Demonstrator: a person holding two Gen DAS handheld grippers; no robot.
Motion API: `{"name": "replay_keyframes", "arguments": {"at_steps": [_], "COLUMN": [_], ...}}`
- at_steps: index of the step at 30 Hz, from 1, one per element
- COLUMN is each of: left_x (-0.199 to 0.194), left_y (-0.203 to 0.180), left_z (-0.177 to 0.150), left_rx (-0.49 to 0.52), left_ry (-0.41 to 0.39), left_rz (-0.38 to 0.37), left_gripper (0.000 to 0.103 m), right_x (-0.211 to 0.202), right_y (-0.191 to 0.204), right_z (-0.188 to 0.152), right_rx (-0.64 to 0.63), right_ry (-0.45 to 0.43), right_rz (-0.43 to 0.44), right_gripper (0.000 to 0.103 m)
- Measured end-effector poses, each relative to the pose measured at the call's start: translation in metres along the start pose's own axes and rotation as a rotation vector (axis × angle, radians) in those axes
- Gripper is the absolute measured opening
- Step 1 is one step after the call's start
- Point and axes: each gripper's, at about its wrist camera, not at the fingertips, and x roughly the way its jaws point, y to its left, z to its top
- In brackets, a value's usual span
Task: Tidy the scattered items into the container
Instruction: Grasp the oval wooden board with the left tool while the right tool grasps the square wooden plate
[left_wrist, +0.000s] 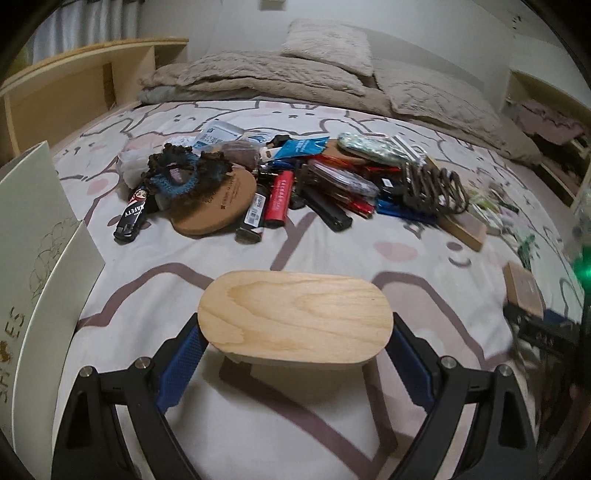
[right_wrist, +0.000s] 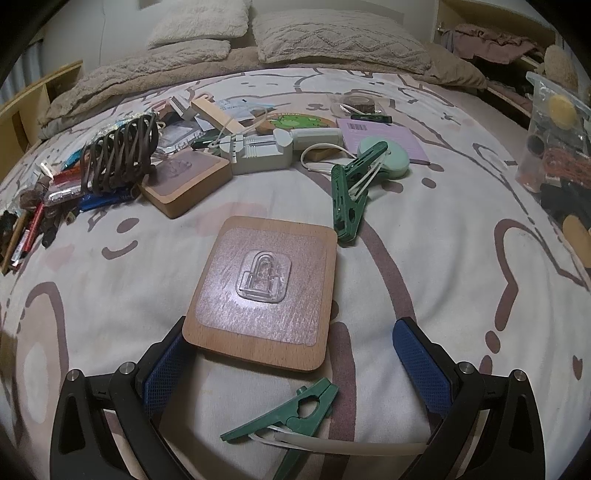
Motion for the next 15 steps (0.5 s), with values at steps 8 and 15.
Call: {"name": "replay_keyframes", "arguments": {"at_steps": [8,15], "left_x": [-0.011,-0.019], "left_y": [-0.005,-0.007], "left_z": [-0.018,-0.032], "left_rx": [0.049,0.083], "left_ry": [0.000,-0.001], "left_rz": [-0.008,-0.006], "left_gripper": [0.094,0.094], "right_x": [-0.008,0.000], "right_y": [0.015,0.011], "right_z": [0.000,0.011], "right_rx": [-0.026,0.058], "right_ry": [0.008,0.060], "right_rz": [0.013,0.039], "right_gripper": [0.103,0.103]}}
